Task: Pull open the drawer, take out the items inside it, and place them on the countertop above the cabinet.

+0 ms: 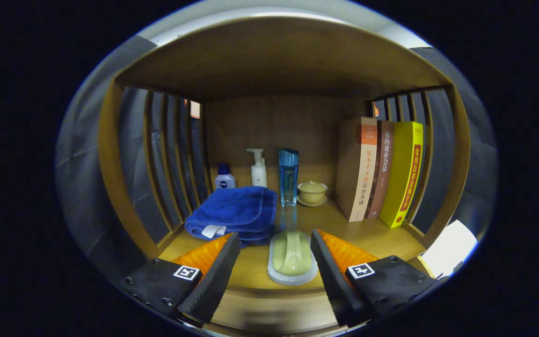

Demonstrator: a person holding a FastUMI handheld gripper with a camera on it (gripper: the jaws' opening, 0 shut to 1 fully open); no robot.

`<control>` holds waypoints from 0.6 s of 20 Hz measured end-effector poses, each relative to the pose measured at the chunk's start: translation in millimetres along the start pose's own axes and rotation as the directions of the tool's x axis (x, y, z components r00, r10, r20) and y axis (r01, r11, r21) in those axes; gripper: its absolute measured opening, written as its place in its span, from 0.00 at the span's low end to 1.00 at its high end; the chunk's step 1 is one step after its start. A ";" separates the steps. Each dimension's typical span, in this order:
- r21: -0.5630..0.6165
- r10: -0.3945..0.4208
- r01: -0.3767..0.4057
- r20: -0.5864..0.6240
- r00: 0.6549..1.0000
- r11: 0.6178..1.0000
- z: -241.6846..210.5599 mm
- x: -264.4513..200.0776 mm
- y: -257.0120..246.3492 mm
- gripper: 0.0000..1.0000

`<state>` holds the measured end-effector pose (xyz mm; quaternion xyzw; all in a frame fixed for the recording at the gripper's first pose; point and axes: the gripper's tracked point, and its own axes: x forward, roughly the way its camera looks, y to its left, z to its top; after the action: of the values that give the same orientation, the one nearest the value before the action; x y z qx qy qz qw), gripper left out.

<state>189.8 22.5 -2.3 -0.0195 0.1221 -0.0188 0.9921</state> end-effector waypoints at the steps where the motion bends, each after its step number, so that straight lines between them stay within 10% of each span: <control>1: -0.010 0.016 -0.016 0.020 1.000 1.000 6.9 -11.9 4.6 0.99; 12: 0.022 0.070 -0.075 0.180 0.981 0.997 -16.3 -152.0 12.6 0.99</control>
<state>38.8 40.9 18.1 -0.0023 0.0329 0.0176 0.9993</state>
